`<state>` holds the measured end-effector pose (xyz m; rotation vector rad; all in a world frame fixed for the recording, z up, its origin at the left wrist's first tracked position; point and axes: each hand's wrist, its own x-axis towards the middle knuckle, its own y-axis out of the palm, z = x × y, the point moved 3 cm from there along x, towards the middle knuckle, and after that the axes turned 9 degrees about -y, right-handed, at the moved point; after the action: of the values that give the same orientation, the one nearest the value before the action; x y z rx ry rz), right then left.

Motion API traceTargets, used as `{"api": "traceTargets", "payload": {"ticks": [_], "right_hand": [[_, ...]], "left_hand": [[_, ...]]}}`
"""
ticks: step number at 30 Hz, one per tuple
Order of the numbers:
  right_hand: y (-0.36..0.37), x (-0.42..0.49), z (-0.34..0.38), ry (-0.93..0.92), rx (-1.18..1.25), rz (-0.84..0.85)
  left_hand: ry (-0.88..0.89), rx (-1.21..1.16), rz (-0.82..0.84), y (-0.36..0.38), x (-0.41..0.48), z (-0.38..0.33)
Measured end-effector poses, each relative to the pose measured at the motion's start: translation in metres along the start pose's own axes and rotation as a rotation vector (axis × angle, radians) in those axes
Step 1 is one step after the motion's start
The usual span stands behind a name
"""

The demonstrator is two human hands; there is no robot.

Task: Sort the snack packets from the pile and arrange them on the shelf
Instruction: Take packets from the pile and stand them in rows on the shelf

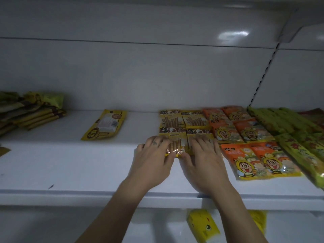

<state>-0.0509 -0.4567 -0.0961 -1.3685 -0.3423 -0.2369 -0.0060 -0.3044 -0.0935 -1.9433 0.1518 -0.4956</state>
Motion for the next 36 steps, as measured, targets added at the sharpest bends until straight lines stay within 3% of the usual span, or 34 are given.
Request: {"api": "traceTargets", "payload": {"ticks": [8,26,31,36], "right_hand": [[-0.011,0.053,0.066,-0.102,-0.025,0.112],[0.061,0.169,0.360,-0.506,0.053,0.253],[0.090,0.204,0.416,-0.407,0.080,0.286],[0.108,0.228,0.440,-0.242,0.087,0.272]], "left_hand": [[-0.066,0.073,-0.042,-0.045,-0.003,0.068],[-0.461,0.230,-0.317,-0.198,-0.068,0.334],[-0.533,0.274,-0.321,-0.222,-0.077,0.393],[-0.483,0.304,-0.267,-0.222,-0.074,0.421]]}}
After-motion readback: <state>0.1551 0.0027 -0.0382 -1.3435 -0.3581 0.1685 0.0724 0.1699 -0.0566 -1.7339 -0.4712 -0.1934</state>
